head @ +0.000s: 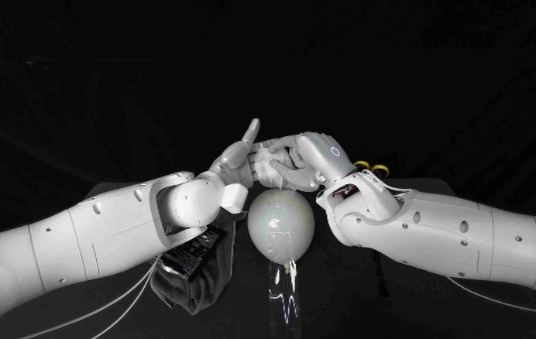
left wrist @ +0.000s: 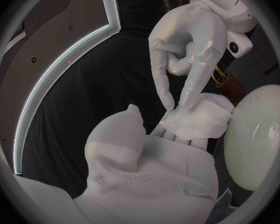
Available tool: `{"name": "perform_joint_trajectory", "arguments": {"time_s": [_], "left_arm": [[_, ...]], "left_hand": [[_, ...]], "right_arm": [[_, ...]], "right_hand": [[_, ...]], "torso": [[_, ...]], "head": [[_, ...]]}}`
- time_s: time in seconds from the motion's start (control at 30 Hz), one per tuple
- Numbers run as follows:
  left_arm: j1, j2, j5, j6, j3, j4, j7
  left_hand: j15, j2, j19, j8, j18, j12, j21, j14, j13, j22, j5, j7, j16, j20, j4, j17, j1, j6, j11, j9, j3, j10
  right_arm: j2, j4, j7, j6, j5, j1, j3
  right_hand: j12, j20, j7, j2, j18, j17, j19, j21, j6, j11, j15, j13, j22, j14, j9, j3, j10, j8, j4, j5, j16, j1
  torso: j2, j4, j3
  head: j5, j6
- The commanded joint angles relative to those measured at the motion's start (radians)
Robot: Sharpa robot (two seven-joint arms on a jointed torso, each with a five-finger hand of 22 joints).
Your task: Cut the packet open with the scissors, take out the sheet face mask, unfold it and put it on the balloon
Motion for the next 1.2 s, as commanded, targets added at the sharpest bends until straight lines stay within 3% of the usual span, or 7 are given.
{"name": "perform_joint_trajectory", "arguments": {"time_s": [0.03, 0.43, 0.47, 0.5, 0.7, 0.9, 1.2], "left_arm": [[0.001, 0.002, -0.009, 0.007, 0.002, 0.003, 0.007], [0.001, 0.004, -0.052, 0.004, 0.001, 0.002, 0.014], [0.001, 0.004, -0.057, 0.003, 0.001, 0.003, 0.015], [0.001, 0.004, -0.062, 0.002, 0.001, 0.003, 0.017], [0.001, 0.005, -0.135, -0.006, 0.001, 0.002, 0.028], [0.001, 0.008, -0.220, -0.018, 0.001, -0.006, 0.036], [0.001, 0.010, -0.266, -0.009, 0.001, -0.014, 0.030]], "left_hand": [[0.001, 0.009, -0.006, -0.002, -0.010, -0.004, -0.001, 0.008, 0.000, 0.001, -0.004, 0.140, 0.000, 0.002, -0.001, 0.000, -0.003, -0.006, -0.001, -0.001, -0.004, -0.007], [0.002, 0.029, -0.005, -0.041, -0.010, -0.003, 0.002, 0.030, 0.001, 0.001, -0.004, 0.127, 0.003, 0.003, -0.001, 0.001, 0.018, -0.120, 0.005, -0.027, -0.047, 0.012], [0.003, 0.032, -0.006, -0.047, -0.011, -0.003, 0.003, 0.029, 0.001, 0.001, -0.004, 0.119, 0.002, 0.003, -0.001, 0.001, 0.021, -0.141, 0.006, -0.032, -0.055, 0.011], [0.004, 0.039, -0.007, -0.067, -0.012, -0.003, 0.004, 0.030, 0.001, 0.001, -0.004, 0.086, 0.002, 0.002, -0.001, 0.000, 0.029, -0.203, 0.010, -0.045, -0.071, 0.009], [0.005, 0.054, -0.008, -0.089, -0.013, -0.003, 0.006, 0.031, 0.001, 0.001, -0.004, 0.040, 0.001, 0.002, -0.001, -0.001, 0.046, -0.281, 0.010, -0.062, -0.106, 0.012], [0.004, 0.058, -0.003, -0.094, -0.012, -0.001, 0.008, 0.034, 0.002, 0.002, -0.004, 0.014, 0.001, 0.002, -0.001, -0.002, 0.048, -0.306, 0.008, -0.067, -0.126, 0.029], [0.004, 0.061, -0.004, -0.093, -0.012, -0.001, 0.008, 0.034, 0.003, 0.002, -0.004, 0.019, 0.001, 0.002, 0.000, -0.002, 0.038, -0.304, 0.008, -0.066, -0.136, 0.034]], "right_arm": [[0.006, -0.006, -0.010, -0.019, 0.019, 0.001, 0.001], [0.013, -0.014, 0.000, -0.028, 0.061, 0.002, 0.004], [0.014, -0.014, 0.000, -0.027, 0.063, 0.002, 0.004], [0.014, -0.014, 0.001, -0.026, 0.067, 0.002, 0.004], [0.015, -0.007, 0.006, 0.003, 0.125, 0.010, 0.006], [0.008, 0.004, 0.013, 0.057, 0.200, 0.026, 0.008], [0.004, 0.009, 0.014, 0.135, 0.276, 0.044, 0.010]], "right_hand": [[0.001, 0.000, 0.001, -0.001, 0.013, 0.263, -0.003, -0.001, 0.005, 0.006, 0.006, 0.204, 0.185, 0.104, -0.001, -0.001, 0.057, -0.004, 0.008, 0.001, 0.003, -0.012], [0.000, 0.000, 0.002, -0.002, 0.013, 0.263, -0.003, -0.002, 0.003, 0.006, 0.006, 0.203, 0.185, 0.104, -0.003, -0.003, 0.057, -0.009, 0.016, 0.001, 0.003, -0.017], [0.000, 0.000, 0.002, -0.002, 0.013, 0.263, -0.003, -0.002, 0.003, 0.006, 0.006, 0.203, 0.185, 0.104, -0.003, -0.003, 0.057, -0.009, 0.016, 0.000, 0.003, -0.018], [0.001, 0.000, 0.002, -0.003, 0.013, 0.263, -0.003, -0.003, 0.002, 0.007, 0.006, 0.204, 0.184, 0.104, -0.003, -0.003, 0.057, -0.011, 0.019, 0.000, 0.003, -0.019], [0.001, 0.001, 0.004, 0.000, 0.014, 0.263, -0.004, -0.006, -0.001, 0.008, 0.008, 0.204, 0.184, 0.104, -0.005, -0.008, 0.057, -0.017, 0.038, -0.001, 0.003, -0.034], [0.002, 0.003, 0.006, 0.000, 0.014, 0.263, -0.006, -0.011, -0.005, 0.011, 0.010, 0.205, 0.183, 0.104, -0.007, -0.016, 0.058, -0.025, 0.062, -0.003, 0.003, -0.053], [0.006, 0.004, 0.007, -0.001, 0.015, 0.263, -0.007, -0.012, -0.007, 0.011, 0.010, 0.207, 0.182, 0.104, -0.008, -0.019, 0.059, -0.029, 0.068, -0.003, 0.003, -0.054]], "torso": [[0.000, 0.0004, 0.0005], [-0.001, -0.0007, 0.0002], [-0.001, -0.0008, 0.0003], [-0.001, -0.0010, 0.0003], [0.000, -0.0009, 0.0007], [-0.001, -0.0013, 0.0000], [-0.001, -0.0001, 0.0004]], "head": [[0.000, 0.002], [0.001, 0.002], [0.001, 0.002], [0.001, 0.002], [0.001, 0.003], [-0.002, 0.004], [-0.004, 0.004]]}}
